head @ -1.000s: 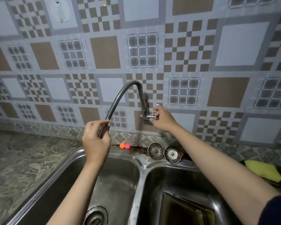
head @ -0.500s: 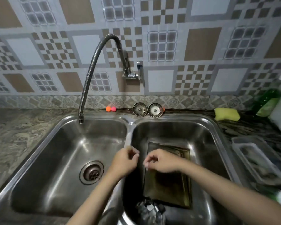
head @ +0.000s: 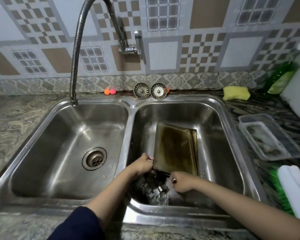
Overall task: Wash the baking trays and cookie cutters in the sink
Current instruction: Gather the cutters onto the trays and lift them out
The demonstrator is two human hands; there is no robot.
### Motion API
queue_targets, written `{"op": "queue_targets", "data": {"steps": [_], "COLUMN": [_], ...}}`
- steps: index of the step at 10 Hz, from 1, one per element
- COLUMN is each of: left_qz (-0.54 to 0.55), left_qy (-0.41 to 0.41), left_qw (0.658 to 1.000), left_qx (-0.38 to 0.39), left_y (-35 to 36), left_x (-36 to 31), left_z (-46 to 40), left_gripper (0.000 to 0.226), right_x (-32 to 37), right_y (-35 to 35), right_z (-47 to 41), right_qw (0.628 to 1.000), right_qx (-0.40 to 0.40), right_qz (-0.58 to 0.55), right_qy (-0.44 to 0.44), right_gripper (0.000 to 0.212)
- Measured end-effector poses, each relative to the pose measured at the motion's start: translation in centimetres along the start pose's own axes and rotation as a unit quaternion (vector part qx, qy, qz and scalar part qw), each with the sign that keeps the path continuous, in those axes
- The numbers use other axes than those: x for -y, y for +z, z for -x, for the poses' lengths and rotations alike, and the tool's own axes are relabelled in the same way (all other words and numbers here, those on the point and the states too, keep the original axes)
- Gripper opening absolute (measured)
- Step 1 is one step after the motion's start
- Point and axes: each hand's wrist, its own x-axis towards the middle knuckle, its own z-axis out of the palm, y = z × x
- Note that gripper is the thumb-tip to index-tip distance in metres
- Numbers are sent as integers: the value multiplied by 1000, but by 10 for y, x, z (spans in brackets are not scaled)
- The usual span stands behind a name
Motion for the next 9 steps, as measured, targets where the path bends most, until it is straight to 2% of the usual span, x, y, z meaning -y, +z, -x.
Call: {"op": "queue_targets", "data": {"steps": [1,2,3,4,5,6,7,9], "left_qz": [-10,-84,-194,-260,-305,-318,-395,-338], "left_qy": [-19,-36,-54,-67,-80,-99,-99,-99], "left_qw": [1000,996,979,960,941,923,871,886], "left_qx": [-4,15,30,77,126,193,275,301], "left_y": [3,9,12,15,17,22,24,18], "left_x": [2,16,20,21,23,28,24,24], "left_z": [-2,-14,-17,-21,-22,-27,-25,-18], "left_gripper": [46,60,57,51,49,48,44,48], "right_x": [-2,-2,-5,-8,-8,-7,-5,-5], "right_y": [-2,8,20,26,31,33,32,24], "right_z": [-1,-12,-27,-35,-33,-30,-29,-18], "right_qw": [999,995,990,980,971,971,967,946], "right_qx": [-2,33,56,61,104,121,138,148], "right_qz": [-31,-91,-130,-185,-209,-202,-209,-286], "right_qy": [-12,1,20,36,48,44,36,46], "right_gripper": [47,57,75,86,92,93,86,75]}}
